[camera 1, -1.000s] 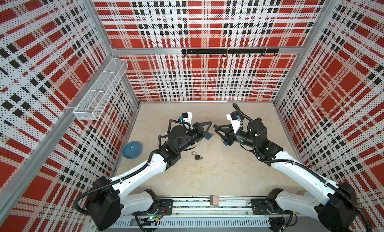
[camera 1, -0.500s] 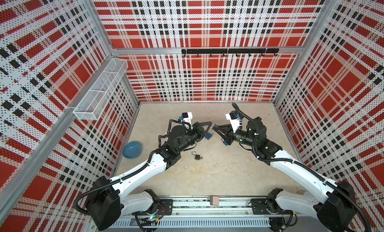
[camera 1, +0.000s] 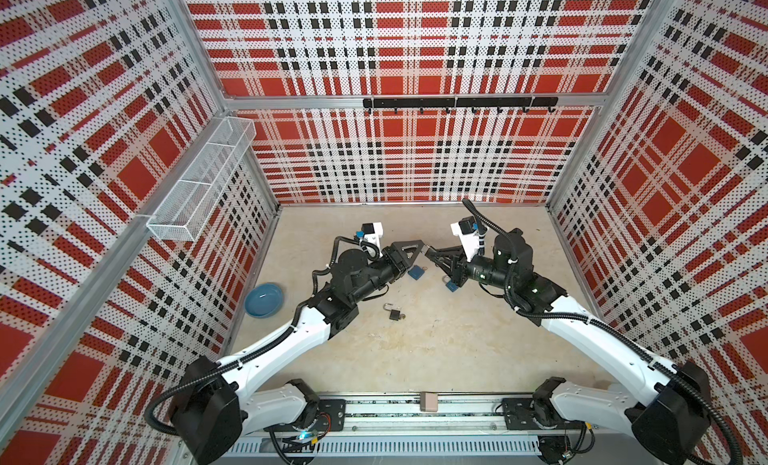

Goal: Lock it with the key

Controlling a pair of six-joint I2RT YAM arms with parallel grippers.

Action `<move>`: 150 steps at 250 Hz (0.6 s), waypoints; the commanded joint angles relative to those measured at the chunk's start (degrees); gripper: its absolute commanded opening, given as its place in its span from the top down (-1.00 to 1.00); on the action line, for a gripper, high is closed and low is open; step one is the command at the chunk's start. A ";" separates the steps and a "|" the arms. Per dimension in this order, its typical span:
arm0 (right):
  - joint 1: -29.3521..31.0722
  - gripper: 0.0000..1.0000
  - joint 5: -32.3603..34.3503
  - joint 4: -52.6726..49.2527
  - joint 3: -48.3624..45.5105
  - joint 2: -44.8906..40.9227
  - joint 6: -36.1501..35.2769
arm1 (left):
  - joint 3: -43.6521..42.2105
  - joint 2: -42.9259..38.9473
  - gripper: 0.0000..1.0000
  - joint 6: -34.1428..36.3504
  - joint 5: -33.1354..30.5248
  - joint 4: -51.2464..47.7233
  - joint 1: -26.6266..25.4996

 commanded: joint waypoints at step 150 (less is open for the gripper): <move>-2.52 1.00 -23.75 -16.63 7.18 0.86 1.93 | 3.03 -9.14 0.15 22.87 26.66 -20.05 8.76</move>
